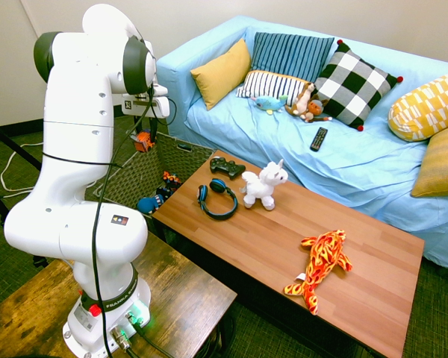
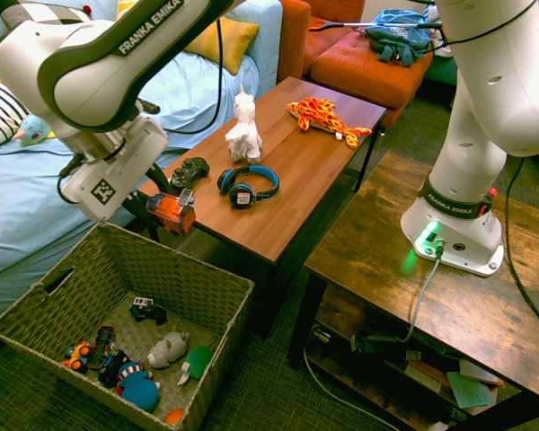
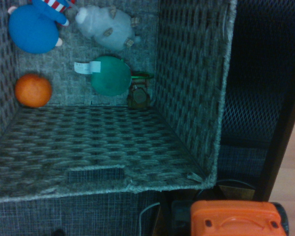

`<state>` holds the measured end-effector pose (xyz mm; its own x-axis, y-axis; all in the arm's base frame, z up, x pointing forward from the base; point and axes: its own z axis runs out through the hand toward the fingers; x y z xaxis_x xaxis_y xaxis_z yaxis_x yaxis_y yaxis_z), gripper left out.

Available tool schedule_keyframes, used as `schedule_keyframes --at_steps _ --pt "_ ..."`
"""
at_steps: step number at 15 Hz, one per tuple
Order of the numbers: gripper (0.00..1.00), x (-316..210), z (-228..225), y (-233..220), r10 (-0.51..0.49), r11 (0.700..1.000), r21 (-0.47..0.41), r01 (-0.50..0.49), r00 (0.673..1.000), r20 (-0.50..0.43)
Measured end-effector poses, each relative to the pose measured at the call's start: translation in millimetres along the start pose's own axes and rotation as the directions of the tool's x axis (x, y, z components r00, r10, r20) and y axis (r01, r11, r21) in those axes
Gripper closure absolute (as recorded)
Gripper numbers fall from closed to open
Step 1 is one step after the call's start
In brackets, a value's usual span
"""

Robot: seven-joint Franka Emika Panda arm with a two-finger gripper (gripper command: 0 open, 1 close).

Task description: Put the toy car in the basket

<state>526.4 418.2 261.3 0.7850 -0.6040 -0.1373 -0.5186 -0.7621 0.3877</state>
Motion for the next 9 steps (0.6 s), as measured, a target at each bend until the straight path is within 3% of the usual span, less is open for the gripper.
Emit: schedule_keyframes --at_steps 6,9 --pt "0.00 19.8 -44.0 -23.2 0.005 1.000 0.017 -0.005 1.000 0.006" --pt "0.00 75.2 -73.2 13.8 0.084 0.992 0.093 -0.086 0.996 0.025"
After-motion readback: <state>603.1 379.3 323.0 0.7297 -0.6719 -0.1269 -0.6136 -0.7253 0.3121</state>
